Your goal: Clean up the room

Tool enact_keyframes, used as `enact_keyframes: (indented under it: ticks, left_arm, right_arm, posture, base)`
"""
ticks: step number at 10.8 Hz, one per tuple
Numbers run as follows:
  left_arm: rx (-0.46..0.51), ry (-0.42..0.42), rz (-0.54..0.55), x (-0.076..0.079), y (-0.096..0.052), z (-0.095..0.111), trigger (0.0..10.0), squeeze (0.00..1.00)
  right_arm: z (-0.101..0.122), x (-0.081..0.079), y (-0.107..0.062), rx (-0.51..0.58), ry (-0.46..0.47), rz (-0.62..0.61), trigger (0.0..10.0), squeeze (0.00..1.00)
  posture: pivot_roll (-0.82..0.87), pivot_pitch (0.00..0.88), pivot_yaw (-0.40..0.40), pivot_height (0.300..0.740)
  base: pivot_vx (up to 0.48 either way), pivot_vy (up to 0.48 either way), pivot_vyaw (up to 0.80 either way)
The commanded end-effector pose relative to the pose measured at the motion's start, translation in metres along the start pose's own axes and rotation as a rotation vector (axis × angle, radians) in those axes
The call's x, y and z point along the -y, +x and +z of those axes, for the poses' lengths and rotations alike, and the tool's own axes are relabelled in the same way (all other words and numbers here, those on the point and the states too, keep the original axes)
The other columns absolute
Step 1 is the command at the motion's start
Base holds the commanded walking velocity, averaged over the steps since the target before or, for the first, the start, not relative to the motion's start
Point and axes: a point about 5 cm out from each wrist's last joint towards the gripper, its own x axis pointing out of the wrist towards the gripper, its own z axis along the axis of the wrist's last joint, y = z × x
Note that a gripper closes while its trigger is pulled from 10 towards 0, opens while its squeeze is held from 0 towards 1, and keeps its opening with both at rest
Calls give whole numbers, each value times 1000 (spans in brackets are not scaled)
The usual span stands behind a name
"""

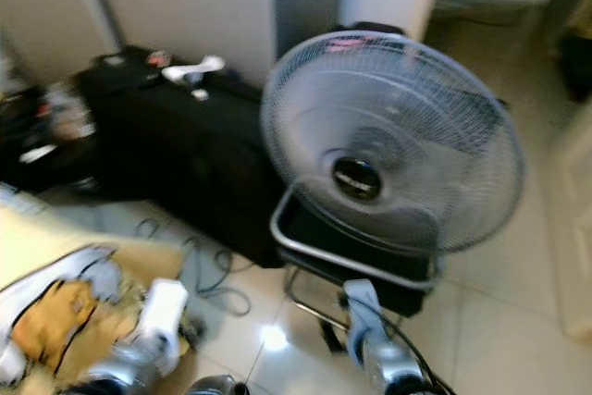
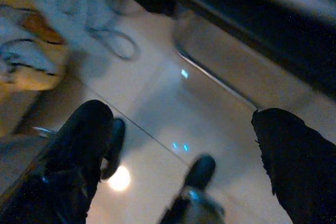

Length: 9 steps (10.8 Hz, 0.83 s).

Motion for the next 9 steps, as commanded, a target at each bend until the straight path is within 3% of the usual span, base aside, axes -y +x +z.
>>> enact_keyframes:
  ticks: [1, 3, 5, 6, 8, 9]
  left_arm:
    - [119, 11, 0, -7, 0, 23, 10000, 0]
    - [372, -19, 46, -28, -18, 68, 10000, 0]
    - [477, -49, 70, -34, -36, 87, 10000, 0]
    - [545, -55, 60, -32, -53, 101, 10000, 0]
    - [595, 3, 118, -27, -68, 110, 10000, 0]
    - [651, 32, 124, -16, -82, 122, 10000, 0]
  right_arm:
    - [20, -2, 1, 86, -31, 46, 10000, 1000]
    - [47, -4, -7, 236, -102, 136, 10000, 1000]
    - [68, -1, -25, 380, -94, 117, 10000, 1000]
    - [83, 3, -43, 492, -65, 40, 10000, 1000]
    - [93, 3, -63, 583, -32, -45, 10000, 1000]
    - [103, 3, -87, 676, 9, -150, 10000, 1000]
  posture:
    - [61, 0, 56, 740]
    - [47, 0, 65, 740]
    - [37, 0, 64, 740]
    - [29, 0, 68, 740]
    - [6, 0, 84, 740]
    - [-16, 0, 95, 740]
  base:
    - [0, 0, 800]
    - [0, 0, 800]
    - [0, 0, 800]
    - [0, 0, 800]
    - [0, 0, 800]
    - [0, 0, 800]
